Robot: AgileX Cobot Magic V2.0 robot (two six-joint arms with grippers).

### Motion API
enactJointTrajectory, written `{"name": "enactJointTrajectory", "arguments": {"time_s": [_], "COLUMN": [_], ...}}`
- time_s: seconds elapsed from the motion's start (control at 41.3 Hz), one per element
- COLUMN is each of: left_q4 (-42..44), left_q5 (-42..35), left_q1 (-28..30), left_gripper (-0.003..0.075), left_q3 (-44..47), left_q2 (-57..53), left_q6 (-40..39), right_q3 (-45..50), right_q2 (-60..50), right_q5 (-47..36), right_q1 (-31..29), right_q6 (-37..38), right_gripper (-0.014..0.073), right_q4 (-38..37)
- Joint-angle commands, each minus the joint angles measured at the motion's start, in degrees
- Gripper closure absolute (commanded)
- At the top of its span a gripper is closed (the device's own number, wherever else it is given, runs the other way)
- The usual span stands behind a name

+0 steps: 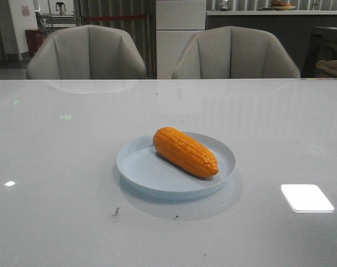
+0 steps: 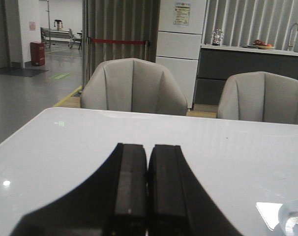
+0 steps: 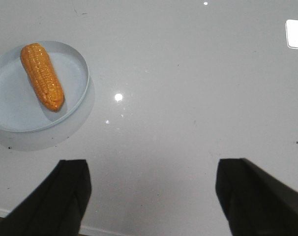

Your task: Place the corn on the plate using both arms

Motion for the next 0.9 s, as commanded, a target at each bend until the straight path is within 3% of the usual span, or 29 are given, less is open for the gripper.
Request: {"name": "enactJointTrajectory", "arguments": {"time_s": [0.0,0.145,0.194,0.339,0.872], "left_q4": [-0.52,-0.52,-0.52,-0.52,-0.52], "left_q5": [-5.31,-5.7,-0.87,3.86,4.0], "left_q1": [0.48,0.48,0.48,0.48,0.48], "left_gripper": [0.0625,0.0625,0.0625,0.0626,0.0625], "left_q3": [1.3,6.36,6.1,6.23,6.23], "left_q2": [-2.64,-6.24,-5.92,-5.92,-5.92], "left_q6": [-0.93,-0.93,-0.93,-0.93,-0.93], "right_q3": [-1.48,-1.48,-1.48,-1.48,-1.48], "right_q2": [-0.03,-0.03,-0.03,-0.03,-0.03], "right_q5": [-3.74,-3.74,-3.59,-3.56,-3.32], "right_q1": [0.1,0.1,0.1,0.1,0.1], "right_q6": [-0.7,-0.7,-0.7,-0.7,-0.7], "right_gripper": [-0.003,-0.003,-0.003,-0.003,-0.003], "right_q4": [1.31,1.31,1.31,1.31,1.31]}}
